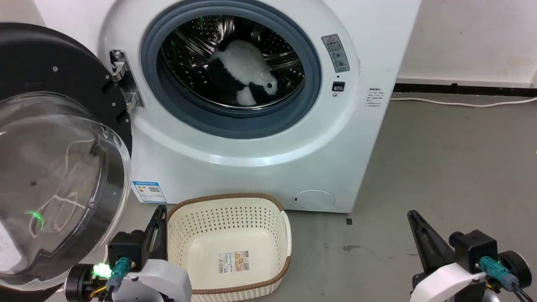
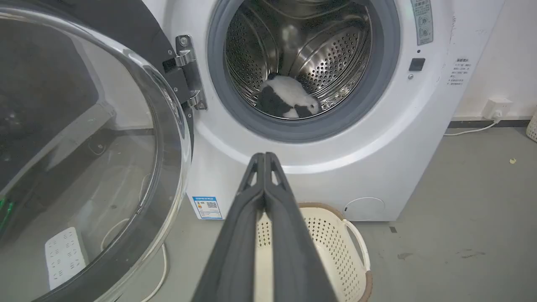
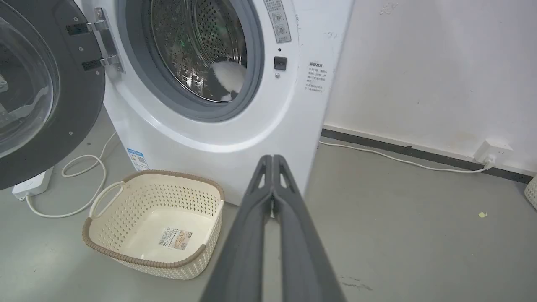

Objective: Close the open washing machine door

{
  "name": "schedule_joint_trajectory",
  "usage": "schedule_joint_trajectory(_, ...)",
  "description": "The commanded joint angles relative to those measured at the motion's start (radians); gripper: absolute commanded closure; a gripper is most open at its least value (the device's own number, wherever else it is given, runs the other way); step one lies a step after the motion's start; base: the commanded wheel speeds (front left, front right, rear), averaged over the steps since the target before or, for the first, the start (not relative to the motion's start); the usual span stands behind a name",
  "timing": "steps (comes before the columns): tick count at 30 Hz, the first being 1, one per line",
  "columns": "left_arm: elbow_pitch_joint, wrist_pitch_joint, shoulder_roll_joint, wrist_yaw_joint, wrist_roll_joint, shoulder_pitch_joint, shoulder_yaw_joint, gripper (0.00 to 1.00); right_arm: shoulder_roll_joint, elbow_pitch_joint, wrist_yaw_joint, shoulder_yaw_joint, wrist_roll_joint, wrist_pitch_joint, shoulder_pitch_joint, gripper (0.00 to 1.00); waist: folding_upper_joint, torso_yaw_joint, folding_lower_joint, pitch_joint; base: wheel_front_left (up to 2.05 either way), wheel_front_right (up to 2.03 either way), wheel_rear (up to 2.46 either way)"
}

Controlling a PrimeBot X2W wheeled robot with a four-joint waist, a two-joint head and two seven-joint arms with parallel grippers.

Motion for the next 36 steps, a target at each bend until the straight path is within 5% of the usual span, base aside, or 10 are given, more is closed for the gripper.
schedule_joint_trajectory(1, -0.004, 0.000, 0.000, 0.003, 0.002, 0.009, 0.001, 1.00, 0.004, -0.005, 0.001, 0.000, -0.005, 0.001, -0.013, 1.00, 0.0000, 0.000, 0.0000, 0.000, 0.00, 0.00, 0.00)
schedule_joint_trajectory(36, -0.004, 0.000, 0.000, 0.003, 0.002, 0.009, 0.001, 1.00, 0.004, -0.005, 0.001, 0.000, -0.005, 0.001, -0.013, 1.00, 0.0000, 0.000, 0.0000, 0.000, 0.00, 0.00, 0.00)
